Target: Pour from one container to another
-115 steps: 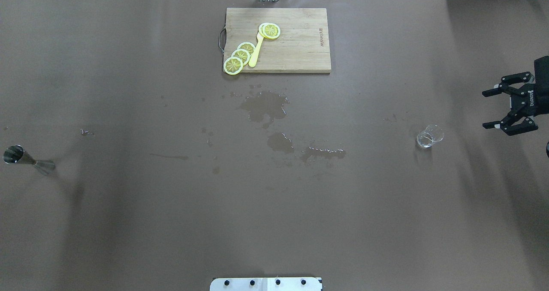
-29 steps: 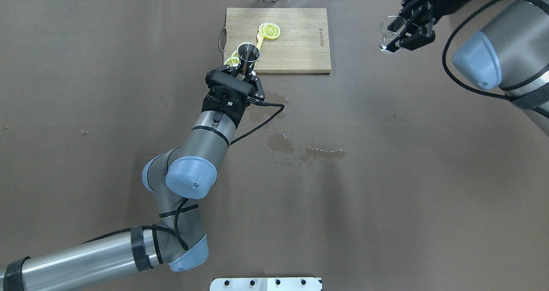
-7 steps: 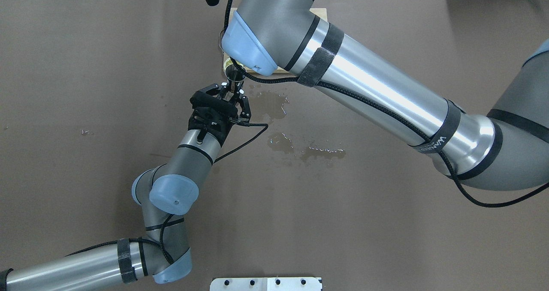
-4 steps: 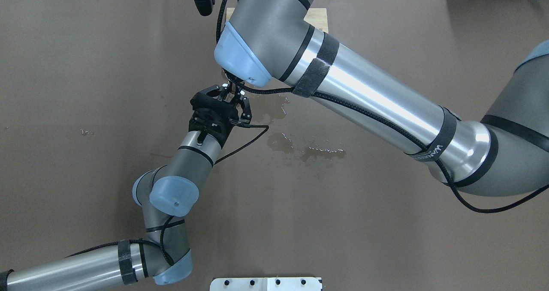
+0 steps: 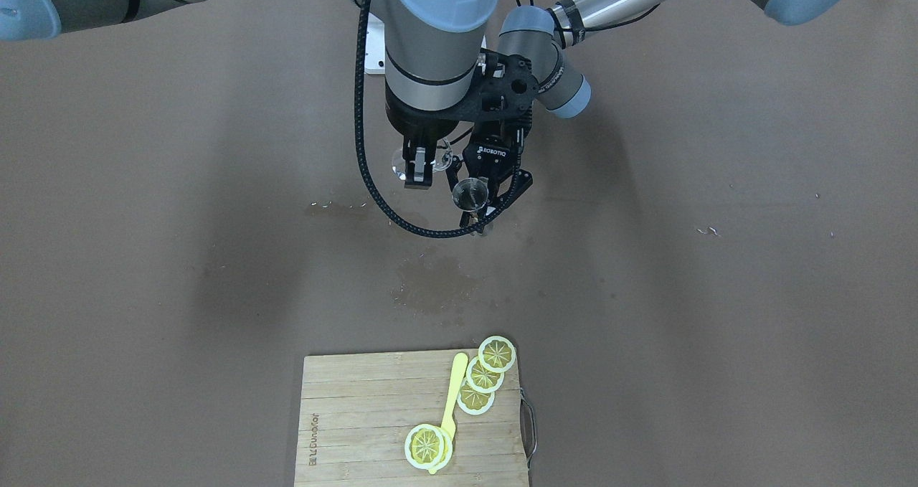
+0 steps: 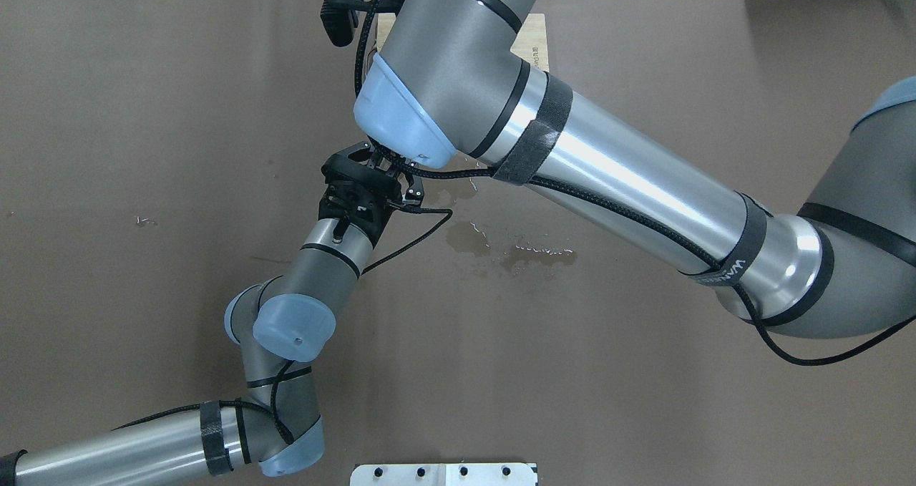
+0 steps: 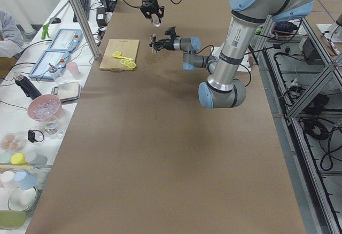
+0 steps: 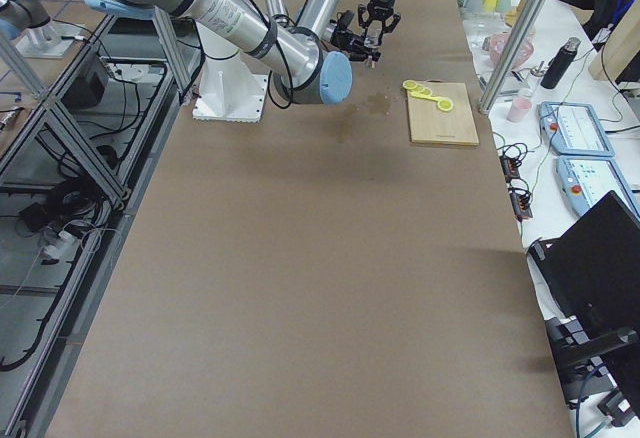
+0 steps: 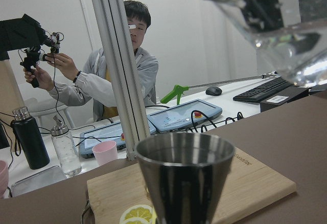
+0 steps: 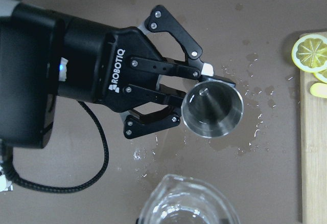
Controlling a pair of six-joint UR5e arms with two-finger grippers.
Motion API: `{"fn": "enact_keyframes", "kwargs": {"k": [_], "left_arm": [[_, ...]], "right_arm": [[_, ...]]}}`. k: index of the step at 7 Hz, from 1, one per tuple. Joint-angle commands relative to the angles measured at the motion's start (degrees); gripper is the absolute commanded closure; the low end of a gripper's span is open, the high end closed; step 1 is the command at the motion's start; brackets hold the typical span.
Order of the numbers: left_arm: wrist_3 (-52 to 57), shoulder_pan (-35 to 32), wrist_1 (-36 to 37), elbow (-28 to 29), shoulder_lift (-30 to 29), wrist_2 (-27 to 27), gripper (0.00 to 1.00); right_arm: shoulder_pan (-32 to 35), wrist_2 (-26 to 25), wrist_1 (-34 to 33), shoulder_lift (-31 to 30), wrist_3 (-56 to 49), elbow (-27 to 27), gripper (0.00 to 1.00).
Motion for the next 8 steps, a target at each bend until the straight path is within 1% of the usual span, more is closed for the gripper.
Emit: {"fn": "enact_keyframes", "kwargs": {"k": [1,3,6,8], "left_arm": [[0.0,0.0,-0.1,0.2,0.0,-0.3,1.0],[0.0,0.0,-0.1,0.2,-0.1,-0.3,1.0],[0.0,0.0,-0.1,0.2,0.0,-0.3,1.0],[0.1,0.0,-0.1,0.2,0.0,-0.3,1.0]], "right_arm": [[0.0,-0.1,-0.9,0.0,-0.5,-1.3,1.0],[0.1,-1.0,-0.7,1.0,-0.7,-3.9,1.0],[0.1,-3.8,-0.1,4.8,-1.6,-9.2,1.0],[-0.1,-4.9,0.1,5.8,-1.7,-10.7,1.0]]}}
